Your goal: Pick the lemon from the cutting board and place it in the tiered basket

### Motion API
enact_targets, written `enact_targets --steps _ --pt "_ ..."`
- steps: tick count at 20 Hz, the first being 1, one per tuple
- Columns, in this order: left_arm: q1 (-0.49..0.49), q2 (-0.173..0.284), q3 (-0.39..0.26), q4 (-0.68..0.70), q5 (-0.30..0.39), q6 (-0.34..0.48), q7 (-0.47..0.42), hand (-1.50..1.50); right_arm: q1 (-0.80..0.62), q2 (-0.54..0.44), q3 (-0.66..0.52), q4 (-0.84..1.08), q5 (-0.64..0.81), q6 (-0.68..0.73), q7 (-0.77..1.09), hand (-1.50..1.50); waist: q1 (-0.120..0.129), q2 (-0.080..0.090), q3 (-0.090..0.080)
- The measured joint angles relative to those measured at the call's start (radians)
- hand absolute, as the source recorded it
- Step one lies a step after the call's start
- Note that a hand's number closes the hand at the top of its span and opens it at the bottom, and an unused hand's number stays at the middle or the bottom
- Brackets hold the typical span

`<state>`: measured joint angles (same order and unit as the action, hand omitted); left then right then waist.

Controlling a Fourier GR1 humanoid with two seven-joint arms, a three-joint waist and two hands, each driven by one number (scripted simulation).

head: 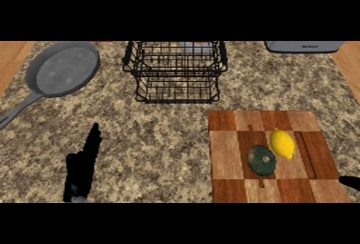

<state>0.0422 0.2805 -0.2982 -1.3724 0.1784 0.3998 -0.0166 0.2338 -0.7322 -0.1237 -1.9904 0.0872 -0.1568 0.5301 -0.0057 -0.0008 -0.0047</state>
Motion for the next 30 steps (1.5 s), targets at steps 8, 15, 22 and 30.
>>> enact_targets --steps 8,15,22,30 --pt "-0.009 -0.005 0.007 0.002 -0.003 -0.029 0.003 0.0 -0.12 -0.05 0.201 -0.128 0.278 0.059 0.419 -1.5 0.018 0.002 0.003" --pt "-0.005 -0.024 0.015 0.009 -0.027 -0.034 0.001 0.0 -0.286 0.059 0.37 -0.034 0.482 0.122 0.531 -1.5 0.019 0.001 0.005" --pt "-0.015 -0.02 0.029 -0.003 -0.036 -0.043 0.029 0.0 -0.355 0.119 0.439 0.1 0.552 0.207 0.568 -1.5 0.019 0.002 0.004" --pt "-0.005 -0.031 0.05 -0.011 -0.051 -0.058 0.036 0.0 -0.403 0.236 0.454 0.197 0.595 0.265 0.564 -1.5 0.012 0.001 0.004"
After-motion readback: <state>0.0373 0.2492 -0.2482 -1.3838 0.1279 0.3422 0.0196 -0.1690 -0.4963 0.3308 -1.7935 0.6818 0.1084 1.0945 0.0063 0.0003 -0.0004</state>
